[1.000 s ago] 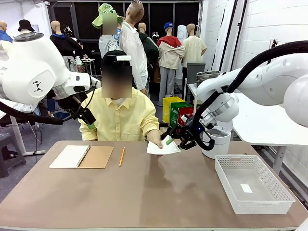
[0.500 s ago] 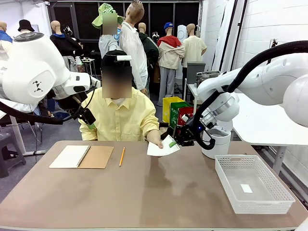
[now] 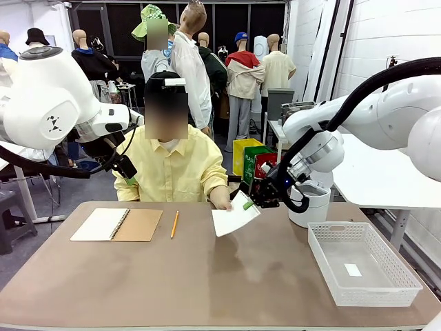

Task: Sort the paper based on its condition.
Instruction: If a person hands you a paper, place it in the Organizing basket , and if it's crumpled, put it in the Trash can.

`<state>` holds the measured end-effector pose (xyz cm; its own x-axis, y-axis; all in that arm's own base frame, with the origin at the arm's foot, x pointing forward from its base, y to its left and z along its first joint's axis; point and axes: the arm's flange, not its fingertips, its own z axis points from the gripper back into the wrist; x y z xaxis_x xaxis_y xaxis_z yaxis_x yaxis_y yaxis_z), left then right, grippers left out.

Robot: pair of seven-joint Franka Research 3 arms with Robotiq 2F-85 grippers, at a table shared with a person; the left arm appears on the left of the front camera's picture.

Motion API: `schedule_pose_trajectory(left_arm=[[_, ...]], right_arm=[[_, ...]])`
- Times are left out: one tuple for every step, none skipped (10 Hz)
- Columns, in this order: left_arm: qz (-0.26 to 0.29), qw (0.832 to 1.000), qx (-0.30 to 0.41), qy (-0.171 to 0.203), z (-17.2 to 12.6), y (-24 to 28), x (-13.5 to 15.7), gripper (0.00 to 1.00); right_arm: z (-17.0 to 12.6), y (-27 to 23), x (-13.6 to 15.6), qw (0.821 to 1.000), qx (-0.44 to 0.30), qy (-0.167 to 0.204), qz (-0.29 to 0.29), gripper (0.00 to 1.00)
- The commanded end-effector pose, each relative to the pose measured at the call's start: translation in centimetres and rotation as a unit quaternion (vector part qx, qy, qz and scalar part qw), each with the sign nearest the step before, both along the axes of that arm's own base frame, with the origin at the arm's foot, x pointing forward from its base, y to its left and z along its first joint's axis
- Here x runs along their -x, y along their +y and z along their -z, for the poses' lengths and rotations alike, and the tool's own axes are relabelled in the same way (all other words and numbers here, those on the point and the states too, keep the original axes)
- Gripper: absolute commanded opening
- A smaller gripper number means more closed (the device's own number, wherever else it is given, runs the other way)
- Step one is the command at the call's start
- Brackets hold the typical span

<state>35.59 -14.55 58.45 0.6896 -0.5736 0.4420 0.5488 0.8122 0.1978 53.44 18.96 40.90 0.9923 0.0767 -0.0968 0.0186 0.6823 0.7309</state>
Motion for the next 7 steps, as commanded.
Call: schedule_pose_trajectory(left_arm=[[0.000, 1.000, 0.002, -0.002, -0.1, 0.1, 0.0, 1.00], [0.000, 1.000, 0.002, -0.002, -0.1, 0.1, 0.0, 1.00], [0.000, 1.000, 0.002, -0.002, -0.1, 0.1, 0.0, 1.00], [0.000, 1.000, 0.002, -0.002, -0.1, 0.1, 0.0, 1.00], [0.000, 1.000, 0.002, -0.002, -0.1, 0.1, 0.0, 1.00], [0.000, 1.000, 0.002, -0.002, -0.1, 0.1, 0.0, 1.00], [0.000, 1.000, 0.002, -0.002, -0.1, 0.1, 0.0, 1.00]], right_arm=[[-3.0, -1.8, 1.6, 0.998, 0.058, -0.024, 0.015, 0.00], [-4.5, -2.8, 2.8, 0.996, 0.083, -0.034, 0.018, 0.00], [-5.9, -4.0, 4.1, 0.993, 0.109, -0.039, 0.025, 0.00], [-7.1, -5.4, 5.5, 0.989, 0.135, -0.048, 0.030, 0.00], [-7.7, -6.9, 6.6, 0.985, 0.155, -0.058, 0.039, 0.00], [-8.0, -8.6, 7.7, 0.983, 0.167, -0.071, 0.043, 0.00], [-8.1, -10.4, 8.5, 0.980, 0.174, -0.078, 0.050, 0.00]])
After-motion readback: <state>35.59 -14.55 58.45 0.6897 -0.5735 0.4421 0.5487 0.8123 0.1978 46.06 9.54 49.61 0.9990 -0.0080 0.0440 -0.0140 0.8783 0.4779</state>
